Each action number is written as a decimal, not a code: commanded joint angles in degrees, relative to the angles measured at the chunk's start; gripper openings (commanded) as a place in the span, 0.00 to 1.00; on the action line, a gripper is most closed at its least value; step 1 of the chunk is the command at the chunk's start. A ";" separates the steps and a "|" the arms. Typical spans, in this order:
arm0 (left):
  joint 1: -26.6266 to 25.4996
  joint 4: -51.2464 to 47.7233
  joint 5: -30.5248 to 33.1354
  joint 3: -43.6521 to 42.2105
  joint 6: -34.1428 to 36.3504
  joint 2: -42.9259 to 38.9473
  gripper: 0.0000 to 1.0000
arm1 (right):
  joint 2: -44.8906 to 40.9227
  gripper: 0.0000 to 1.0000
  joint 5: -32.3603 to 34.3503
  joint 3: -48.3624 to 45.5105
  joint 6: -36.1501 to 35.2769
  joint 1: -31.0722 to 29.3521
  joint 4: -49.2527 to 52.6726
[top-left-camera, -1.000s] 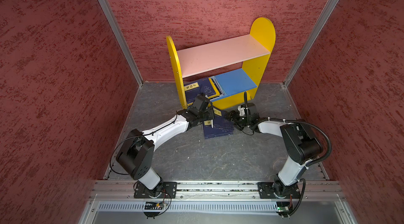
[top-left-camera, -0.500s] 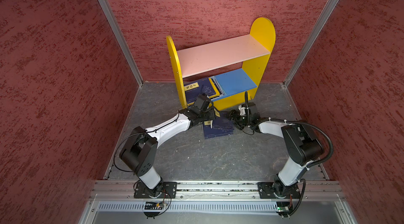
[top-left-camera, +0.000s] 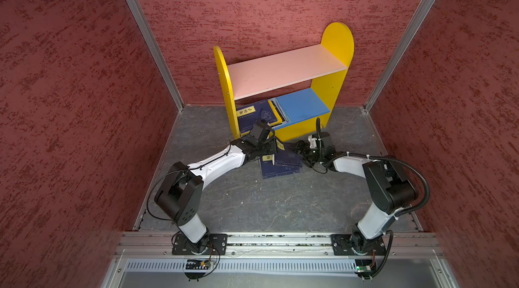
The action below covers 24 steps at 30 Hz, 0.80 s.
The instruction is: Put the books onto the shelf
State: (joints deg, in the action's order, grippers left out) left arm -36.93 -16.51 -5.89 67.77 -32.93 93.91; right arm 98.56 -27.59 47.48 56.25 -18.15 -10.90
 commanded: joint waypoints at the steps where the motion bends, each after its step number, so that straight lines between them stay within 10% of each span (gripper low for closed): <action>1: -0.26 -1.71 -2.85 2.63 3.96 -4.41 0.00 | -4.01 0.93 -2.76 -2.46 4.04 2.81 -11.26; 13: 4.93 1.03 -13.16 2.85 1.83 -12.26 0.00 | -9.90 0.93 -13.25 -12.19 10.95 11.08 -28.49; 24: 10.59 6.83 -22.74 3.86 -6.67 -14.18 0.00 | 2.43 0.93 -21.74 -20.33 37.41 11.46 -81.37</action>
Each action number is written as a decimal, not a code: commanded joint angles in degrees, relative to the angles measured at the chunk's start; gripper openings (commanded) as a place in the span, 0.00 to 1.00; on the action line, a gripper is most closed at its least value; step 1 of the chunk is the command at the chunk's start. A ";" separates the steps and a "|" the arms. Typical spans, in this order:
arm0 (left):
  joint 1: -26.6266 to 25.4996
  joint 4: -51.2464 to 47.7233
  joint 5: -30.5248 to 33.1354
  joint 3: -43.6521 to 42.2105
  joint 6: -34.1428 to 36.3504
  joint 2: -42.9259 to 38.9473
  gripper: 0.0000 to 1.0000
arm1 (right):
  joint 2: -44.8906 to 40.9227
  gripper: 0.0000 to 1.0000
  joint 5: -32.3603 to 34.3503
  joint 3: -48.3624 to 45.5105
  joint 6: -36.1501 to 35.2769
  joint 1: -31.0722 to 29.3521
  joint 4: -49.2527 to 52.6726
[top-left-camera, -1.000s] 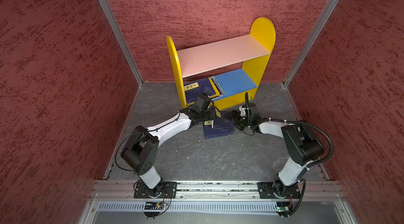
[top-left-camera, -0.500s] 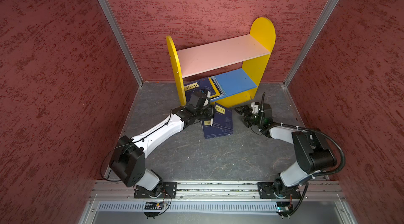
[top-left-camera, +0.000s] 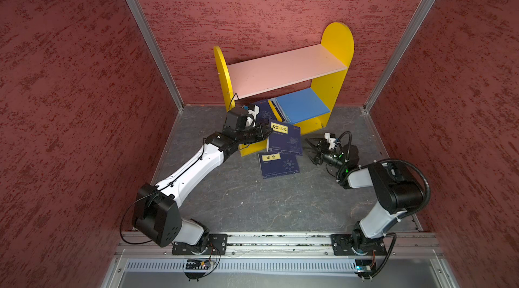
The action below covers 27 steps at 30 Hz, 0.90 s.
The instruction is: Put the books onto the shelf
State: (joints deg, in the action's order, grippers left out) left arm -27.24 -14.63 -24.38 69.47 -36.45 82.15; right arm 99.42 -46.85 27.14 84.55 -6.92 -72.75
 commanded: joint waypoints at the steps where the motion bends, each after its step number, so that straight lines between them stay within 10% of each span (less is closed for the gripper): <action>1: 1.35 5.34 -4.58 2.05 -4.05 -2.81 0.00 | 2.00 0.92 -2.46 0.23 9.95 0.00 -20.82; 16: 3.51 12.24 -3.64 -0.25 -9.96 -3.90 0.00 | -11.04 0.82 -5.17 10.85 -5.28 -5.33 12.98; 27: 3.82 14.74 -1.95 -2.23 -11.10 -4.98 0.00 | -11.20 0.40 -4.52 11.48 -4.30 -5.44 15.14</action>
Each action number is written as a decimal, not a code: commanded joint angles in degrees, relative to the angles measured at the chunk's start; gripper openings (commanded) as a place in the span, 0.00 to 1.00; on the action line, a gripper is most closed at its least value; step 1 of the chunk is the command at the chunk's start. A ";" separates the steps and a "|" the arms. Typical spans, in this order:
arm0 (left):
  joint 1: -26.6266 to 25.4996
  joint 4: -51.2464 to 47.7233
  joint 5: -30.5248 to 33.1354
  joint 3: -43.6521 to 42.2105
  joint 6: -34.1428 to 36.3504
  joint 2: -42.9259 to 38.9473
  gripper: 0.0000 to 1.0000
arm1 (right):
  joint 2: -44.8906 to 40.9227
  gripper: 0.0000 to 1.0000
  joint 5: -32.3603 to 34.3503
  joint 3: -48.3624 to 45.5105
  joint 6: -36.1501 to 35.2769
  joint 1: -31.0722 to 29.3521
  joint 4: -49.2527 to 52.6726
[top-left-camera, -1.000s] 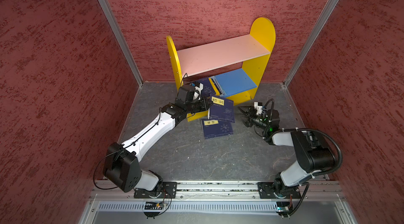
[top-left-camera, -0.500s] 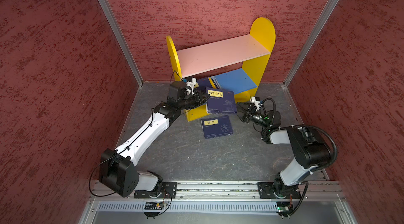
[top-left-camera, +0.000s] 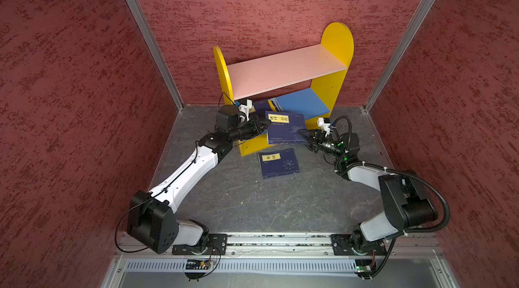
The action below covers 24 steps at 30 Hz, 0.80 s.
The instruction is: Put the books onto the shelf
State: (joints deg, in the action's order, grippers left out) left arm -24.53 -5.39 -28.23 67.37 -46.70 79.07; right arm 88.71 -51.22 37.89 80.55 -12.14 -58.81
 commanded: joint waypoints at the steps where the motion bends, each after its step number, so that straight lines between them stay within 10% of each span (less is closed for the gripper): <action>1: 1.07 5.47 2.12 -0.29 -0.85 -1.85 0.00 | -0.42 0.36 0.05 0.64 -0.48 -0.22 1.82; 11: 0.98 4.31 3.51 0.02 0.34 -3.03 0.04 | -3.25 0.10 4.06 2.58 -2.93 0.15 10.40; 16: -0.01 -0.51 5.73 1.98 4.47 -5.05 0.36 | -4.00 0.07 6.39 12.17 -16.46 0.53 35.52; 19: -1.55 -3.61 9.33 2.91 8.32 -7.73 0.71 | -2.83 0.07 6.47 15.80 -17.22 0.93 36.34; 24: -3.28 -7.25 13.56 3.57 13.61 -12.34 0.90 | 2.15 0.07 6.19 22.57 -15.95 1.12 33.50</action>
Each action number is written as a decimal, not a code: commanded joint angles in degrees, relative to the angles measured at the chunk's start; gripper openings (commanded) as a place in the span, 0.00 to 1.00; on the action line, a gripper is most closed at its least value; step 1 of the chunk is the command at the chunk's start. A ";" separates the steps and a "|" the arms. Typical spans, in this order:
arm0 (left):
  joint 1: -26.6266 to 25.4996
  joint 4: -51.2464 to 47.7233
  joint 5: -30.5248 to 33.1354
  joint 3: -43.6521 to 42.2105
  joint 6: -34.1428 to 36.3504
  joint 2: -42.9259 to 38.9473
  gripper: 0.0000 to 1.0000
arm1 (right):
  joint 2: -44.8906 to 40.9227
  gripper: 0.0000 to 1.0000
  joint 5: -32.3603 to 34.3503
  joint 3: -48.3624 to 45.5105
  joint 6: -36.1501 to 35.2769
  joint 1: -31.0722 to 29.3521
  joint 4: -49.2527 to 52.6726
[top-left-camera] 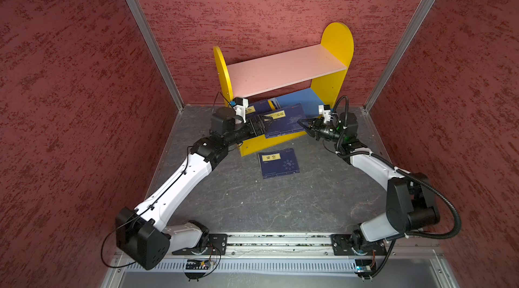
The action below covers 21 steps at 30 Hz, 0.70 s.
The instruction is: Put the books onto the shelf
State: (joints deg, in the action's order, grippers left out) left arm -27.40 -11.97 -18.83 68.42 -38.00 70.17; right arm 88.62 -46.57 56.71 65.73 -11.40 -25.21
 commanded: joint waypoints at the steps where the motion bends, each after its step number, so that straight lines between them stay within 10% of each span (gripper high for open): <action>1: -0.45 -1.40 4.72 2.60 5.56 -4.20 0.91 | 3.47 0.07 1.33 5.03 -0.59 0.40 -0.96; 21: 6.94 -16.57 23.10 -3.24 13.19 -17.90 0.99 | 24.17 0.11 -2.98 34.14 -9.76 -4.95 7.75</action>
State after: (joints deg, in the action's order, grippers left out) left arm -21.74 -24.71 2.07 66.65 -26.44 51.90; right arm 111.02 -47.88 87.37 58.52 -14.96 -17.98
